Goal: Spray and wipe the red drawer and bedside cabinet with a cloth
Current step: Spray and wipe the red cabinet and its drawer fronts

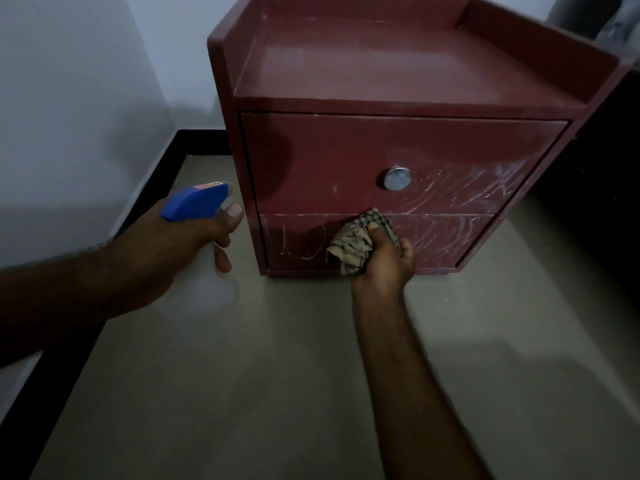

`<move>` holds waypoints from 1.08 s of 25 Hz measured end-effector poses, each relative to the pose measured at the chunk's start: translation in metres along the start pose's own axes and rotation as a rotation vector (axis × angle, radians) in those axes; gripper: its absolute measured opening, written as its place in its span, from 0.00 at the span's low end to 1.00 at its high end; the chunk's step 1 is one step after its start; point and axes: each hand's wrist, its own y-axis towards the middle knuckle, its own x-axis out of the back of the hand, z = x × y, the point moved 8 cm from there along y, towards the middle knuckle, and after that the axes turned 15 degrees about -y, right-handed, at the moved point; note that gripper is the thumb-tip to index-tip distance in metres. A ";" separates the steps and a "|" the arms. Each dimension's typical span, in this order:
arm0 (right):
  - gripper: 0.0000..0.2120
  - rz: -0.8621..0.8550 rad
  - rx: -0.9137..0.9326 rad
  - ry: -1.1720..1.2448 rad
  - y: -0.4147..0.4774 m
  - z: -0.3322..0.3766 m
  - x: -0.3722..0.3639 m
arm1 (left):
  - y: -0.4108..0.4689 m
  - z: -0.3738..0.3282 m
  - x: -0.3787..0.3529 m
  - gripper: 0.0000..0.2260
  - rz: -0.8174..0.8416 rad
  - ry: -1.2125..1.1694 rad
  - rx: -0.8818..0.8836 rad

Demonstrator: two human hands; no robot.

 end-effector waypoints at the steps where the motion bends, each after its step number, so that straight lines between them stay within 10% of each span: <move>1: 0.26 0.023 -0.009 -0.021 -0.004 -0.004 -0.003 | 0.000 0.000 0.001 0.39 -0.002 0.004 0.004; 15: 0.29 0.064 0.024 -0.013 0.000 0.021 -0.003 | 0.007 0.007 0.009 0.21 0.002 -0.012 0.000; 27: 0.29 0.070 0.126 -0.017 -0.007 0.037 -0.020 | 0.011 0.014 0.017 0.29 -0.024 0.020 0.012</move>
